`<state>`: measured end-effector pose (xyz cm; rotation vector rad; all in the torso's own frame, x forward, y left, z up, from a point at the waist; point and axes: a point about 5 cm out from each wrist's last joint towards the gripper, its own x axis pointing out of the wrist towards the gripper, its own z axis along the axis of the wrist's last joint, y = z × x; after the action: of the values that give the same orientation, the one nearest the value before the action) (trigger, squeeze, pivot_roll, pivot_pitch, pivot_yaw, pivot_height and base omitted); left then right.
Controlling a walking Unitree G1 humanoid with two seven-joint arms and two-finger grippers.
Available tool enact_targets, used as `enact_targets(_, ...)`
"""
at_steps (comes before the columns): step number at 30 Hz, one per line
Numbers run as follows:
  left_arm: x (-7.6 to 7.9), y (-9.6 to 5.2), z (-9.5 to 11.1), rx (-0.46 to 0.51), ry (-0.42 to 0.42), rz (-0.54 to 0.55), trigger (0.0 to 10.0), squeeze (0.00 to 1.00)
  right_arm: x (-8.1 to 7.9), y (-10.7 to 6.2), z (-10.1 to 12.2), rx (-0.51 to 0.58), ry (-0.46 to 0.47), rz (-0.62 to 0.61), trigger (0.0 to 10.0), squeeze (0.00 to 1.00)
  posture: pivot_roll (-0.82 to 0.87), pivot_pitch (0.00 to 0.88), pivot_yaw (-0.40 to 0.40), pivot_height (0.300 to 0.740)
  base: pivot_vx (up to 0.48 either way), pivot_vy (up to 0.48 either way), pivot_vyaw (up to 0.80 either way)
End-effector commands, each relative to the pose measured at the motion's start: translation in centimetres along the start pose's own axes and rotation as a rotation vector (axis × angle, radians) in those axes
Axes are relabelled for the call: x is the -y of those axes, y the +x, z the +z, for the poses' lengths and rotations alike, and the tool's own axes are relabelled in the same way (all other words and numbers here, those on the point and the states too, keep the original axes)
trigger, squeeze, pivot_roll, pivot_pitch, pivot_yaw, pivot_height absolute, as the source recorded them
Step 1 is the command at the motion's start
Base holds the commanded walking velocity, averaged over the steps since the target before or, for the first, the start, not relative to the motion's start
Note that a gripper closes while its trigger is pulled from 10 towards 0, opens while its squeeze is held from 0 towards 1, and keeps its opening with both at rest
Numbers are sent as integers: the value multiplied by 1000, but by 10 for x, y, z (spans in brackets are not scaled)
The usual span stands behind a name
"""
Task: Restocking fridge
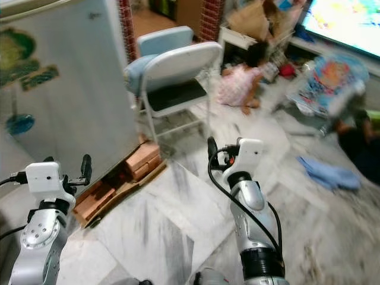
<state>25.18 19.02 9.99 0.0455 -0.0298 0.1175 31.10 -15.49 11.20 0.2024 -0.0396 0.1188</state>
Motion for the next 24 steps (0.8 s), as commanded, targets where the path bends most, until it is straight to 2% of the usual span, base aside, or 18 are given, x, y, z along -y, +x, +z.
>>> enact_targets(1, 4, -2, -3, -9, 1, -11, 10000, 0, 5, -1, 0, -4, -7, -10, 10000, 0, -54, 89, 13, 740, 0, 480, -800)
enact_targets(6, 3, -11, -5, -20, 6, -5, 10000, 0, 10, -6, 1, 1, -49, -13, 10000, 0, -52, 91, 15, 740, 0, 480, -800)
enact_targets(9, -5, -26, -14, -55, 24, 11, 10000, 0, 14, -18, -3, -10, -92, 4, 10000, 0, -43, 95, 17, 740, 0, 480, -767)
enact_targets(11, -6, -29, -15, -62, 29, 13, 10000, 0, 15, -21, -5, -16, -99, 7, 10000, 0, -39, 95, 18, 740, 0, 480, -625)
enact_targets(14, -8, -31, -18, -70, 34, 18, 10000, 0, 16, -24, -8, -23, -102, 8, 10000, 0, -36, 94, 17, 740, 0, 480, -513)
enact_targets(24, -3, -28, -15, -58, 30, 12, 10000, 0, 9, -20, -7, -18, -131, 42, 10000, 0, -32, 90, 13, 740, 0, 480, 0)
